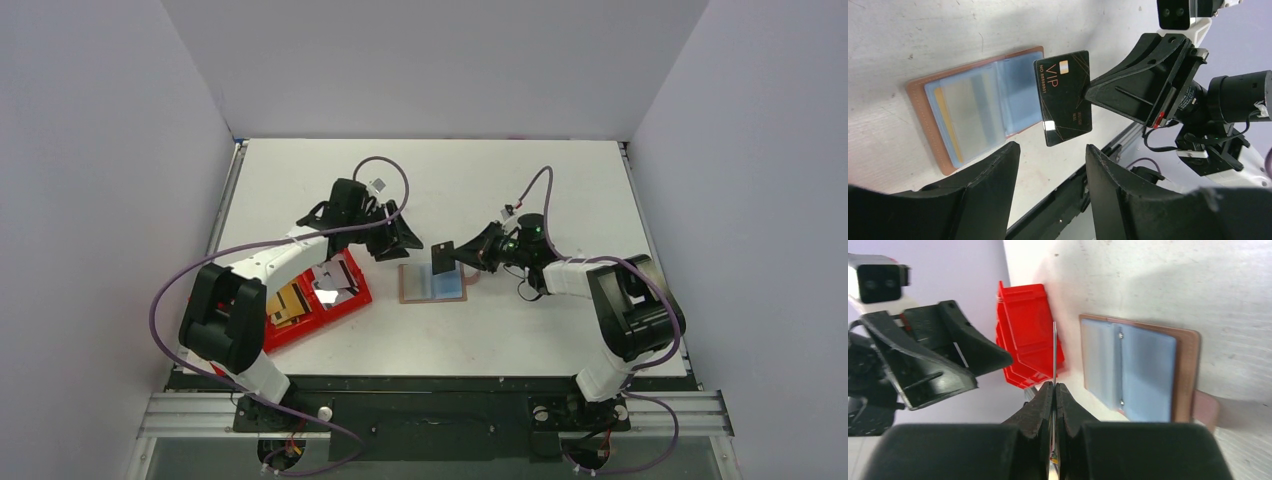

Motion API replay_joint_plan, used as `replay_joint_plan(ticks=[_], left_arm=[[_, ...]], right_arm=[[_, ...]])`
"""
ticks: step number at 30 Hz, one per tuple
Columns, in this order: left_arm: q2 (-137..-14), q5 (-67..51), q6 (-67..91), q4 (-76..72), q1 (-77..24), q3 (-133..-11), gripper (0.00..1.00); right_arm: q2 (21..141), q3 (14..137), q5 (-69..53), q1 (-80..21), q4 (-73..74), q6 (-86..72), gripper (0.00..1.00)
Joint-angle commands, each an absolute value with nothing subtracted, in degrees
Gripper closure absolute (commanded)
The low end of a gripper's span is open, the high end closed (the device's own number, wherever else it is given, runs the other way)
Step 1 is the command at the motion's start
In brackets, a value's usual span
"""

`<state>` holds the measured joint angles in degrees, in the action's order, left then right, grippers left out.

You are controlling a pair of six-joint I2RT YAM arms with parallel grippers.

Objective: Take the credit cards out of the card holder
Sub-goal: Place the credit card in the storage box.

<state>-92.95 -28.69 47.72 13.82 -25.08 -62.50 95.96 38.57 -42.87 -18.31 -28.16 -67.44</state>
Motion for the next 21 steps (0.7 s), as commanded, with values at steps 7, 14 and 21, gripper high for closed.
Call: replay_joint_plan(ticks=[7, 14, 21], left_arm=[[-90.9, -38.1, 54.4, 1.1, -24.1, -59.0, 0.50], [-91.5, -39.0, 55.5, -2.3, -24.0, -57.9, 0.50], [-92.1, -40.1, 57.5, -5.3, -24.0, -57.0, 0.50]], right_arm=[[93.4, 40.6, -45.1, -19.4, -40.9, -76.4, 1.00], [93.8, 40.2, -45.7, -20.7, -46.6, -80.4, 1.00], [94.2, 40.8, -45.5, -23.3, -47.7, -81.5, 1.00]])
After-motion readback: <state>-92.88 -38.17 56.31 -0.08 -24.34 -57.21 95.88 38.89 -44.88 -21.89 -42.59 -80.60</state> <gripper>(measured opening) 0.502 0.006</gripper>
